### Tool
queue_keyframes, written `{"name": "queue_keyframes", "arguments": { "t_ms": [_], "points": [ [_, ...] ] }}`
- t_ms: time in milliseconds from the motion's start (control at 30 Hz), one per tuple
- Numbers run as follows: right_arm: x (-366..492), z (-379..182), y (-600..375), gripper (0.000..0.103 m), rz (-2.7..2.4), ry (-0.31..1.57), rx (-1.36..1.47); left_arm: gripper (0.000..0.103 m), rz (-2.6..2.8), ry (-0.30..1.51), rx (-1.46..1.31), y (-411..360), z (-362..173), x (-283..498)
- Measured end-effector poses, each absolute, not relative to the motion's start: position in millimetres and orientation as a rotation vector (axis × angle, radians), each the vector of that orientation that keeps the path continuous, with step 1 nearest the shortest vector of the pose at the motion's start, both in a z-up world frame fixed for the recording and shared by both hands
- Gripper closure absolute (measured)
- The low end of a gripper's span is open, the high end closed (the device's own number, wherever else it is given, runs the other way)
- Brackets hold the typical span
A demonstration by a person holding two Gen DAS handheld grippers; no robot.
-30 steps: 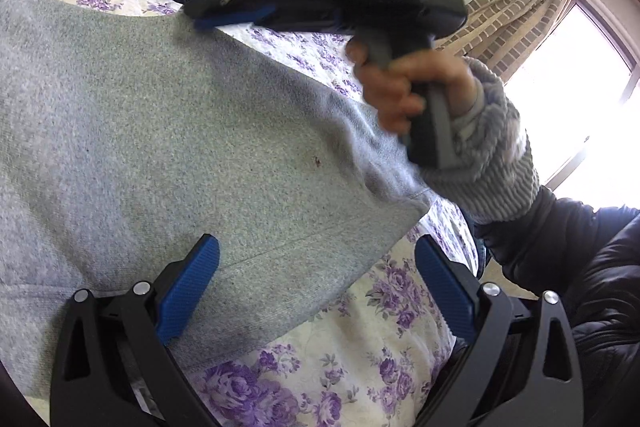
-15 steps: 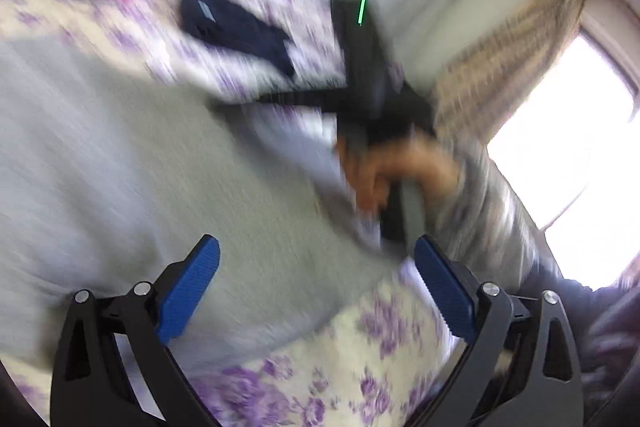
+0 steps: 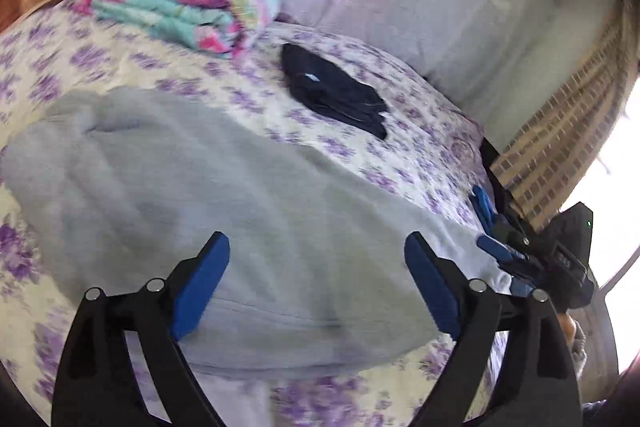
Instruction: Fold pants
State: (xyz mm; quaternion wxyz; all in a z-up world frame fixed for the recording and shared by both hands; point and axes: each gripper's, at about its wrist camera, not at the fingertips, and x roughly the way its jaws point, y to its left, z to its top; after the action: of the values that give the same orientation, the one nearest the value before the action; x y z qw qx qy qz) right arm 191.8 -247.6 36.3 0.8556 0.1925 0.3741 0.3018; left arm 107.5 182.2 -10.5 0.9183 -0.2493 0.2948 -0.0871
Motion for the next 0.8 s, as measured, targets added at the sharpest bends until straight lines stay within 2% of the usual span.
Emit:
{"name": "queue_keyframes", "arguments": {
  "t_ms": [100,233,400,567,633,667,733,800],
  "points": [
    [164,22,-328,0.036,0.469,0.788,0.531,0.012,-0.252,0.624,-0.475,146,-12,112],
    [154,-15,-387,0.035,0.327,0.789,0.751,0.011,-0.273,0.676,-0.451,113,-31,122],
    [195,-63,-401,0.036,0.389,0.851,1.041,0.010,-0.244,0.727,-0.420,103,-55,129],
    [225,-70,-395,0.039,0.365,0.807,1.078,0.008,-0.233,0.724,-0.370,96,-58,128],
    [226,-72,-394,0.057,0.325,0.781,1.051,0.007,-0.236,0.723,-0.365,96,-58,129],
    [224,-72,-398,0.072,0.322,0.761,1.047,0.007,-0.239,0.721,-0.369,97,-58,129],
    [218,-59,-390,0.076,0.295,0.714,0.936,0.007,-0.247,0.719,-0.382,99,-57,127],
    [211,-25,-365,0.078,0.253,0.653,0.683,0.007,-0.249,0.717,-0.391,102,-55,123]
  ]
}}
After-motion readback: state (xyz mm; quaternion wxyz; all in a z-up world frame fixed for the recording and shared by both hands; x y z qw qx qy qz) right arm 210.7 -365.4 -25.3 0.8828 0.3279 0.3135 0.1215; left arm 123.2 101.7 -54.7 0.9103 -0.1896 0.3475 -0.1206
